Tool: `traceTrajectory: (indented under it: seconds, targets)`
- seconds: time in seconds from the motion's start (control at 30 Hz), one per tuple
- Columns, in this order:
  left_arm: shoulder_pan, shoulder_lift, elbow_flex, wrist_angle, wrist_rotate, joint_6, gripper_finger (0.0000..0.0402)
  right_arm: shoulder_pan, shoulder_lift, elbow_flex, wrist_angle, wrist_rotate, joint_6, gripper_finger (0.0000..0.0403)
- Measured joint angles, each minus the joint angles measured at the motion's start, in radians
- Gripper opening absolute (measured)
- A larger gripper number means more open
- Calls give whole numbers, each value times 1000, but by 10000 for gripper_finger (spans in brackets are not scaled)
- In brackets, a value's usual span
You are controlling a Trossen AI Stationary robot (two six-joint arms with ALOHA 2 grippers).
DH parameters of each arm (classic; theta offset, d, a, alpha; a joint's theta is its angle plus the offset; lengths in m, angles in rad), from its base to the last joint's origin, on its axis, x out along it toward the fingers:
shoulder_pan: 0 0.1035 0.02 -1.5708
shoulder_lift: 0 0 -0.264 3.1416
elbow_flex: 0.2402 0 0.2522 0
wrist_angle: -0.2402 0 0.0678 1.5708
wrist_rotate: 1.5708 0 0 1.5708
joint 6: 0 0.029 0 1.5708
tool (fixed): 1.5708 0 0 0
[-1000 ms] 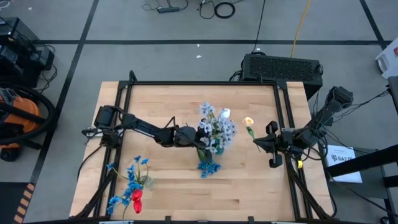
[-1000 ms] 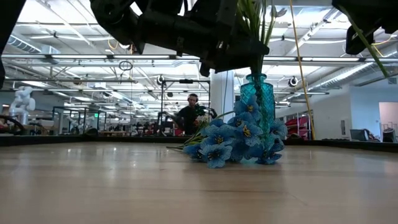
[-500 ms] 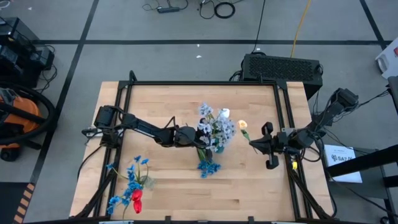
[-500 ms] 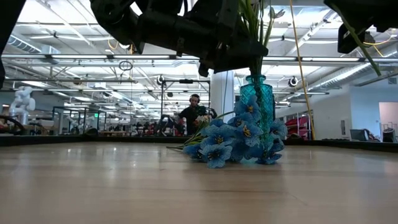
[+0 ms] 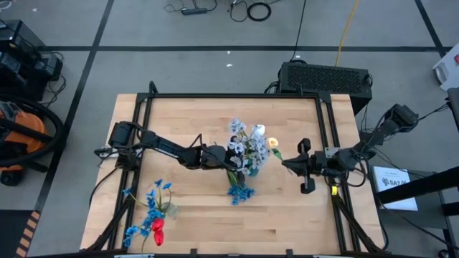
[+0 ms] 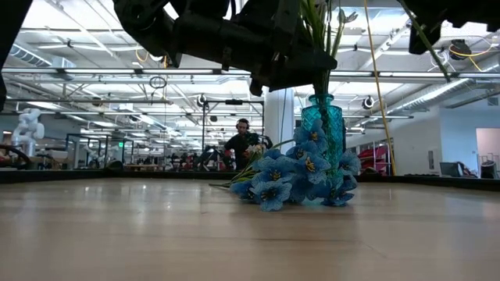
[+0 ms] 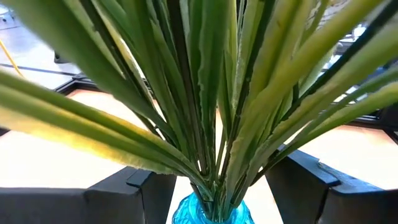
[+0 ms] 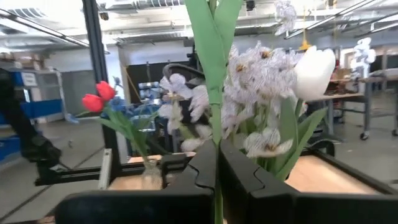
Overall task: Sort flowers into vase by color
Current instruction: Put the pink flower into the blue flower vase
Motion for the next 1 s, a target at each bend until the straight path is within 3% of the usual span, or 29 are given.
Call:
traceTrajectory:
  seconds: [0.17,0.63,1.0]
  targets:
    - [0,0,0,0,2,0,221,-33,70,42,20,-73,-36,0]
    - [0,-1,0,1,6,0,97,-77,296,43,332,-119,-80,0]
    - [0,-1,0,57,6,-2,64,-212,440,52,585,-372,-143,0]
